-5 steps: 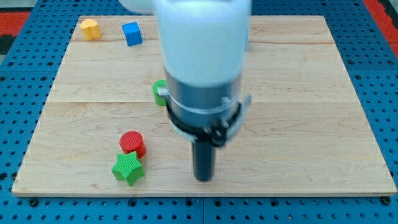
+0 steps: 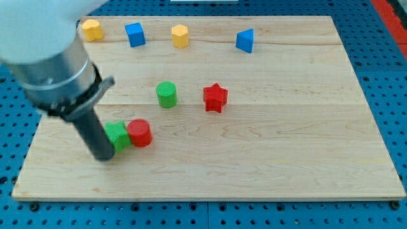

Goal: Arrange the green and red blocks in a line

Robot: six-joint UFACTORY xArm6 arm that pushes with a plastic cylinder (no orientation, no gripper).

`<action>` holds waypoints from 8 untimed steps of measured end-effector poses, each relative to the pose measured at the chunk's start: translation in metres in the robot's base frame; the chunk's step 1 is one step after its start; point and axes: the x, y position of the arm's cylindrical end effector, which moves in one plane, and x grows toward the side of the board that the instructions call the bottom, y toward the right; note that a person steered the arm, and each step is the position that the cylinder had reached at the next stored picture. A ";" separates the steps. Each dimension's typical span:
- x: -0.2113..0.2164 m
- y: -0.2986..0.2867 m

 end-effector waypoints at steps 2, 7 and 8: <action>-0.082 0.028; 0.001 0.148; 0.001 0.064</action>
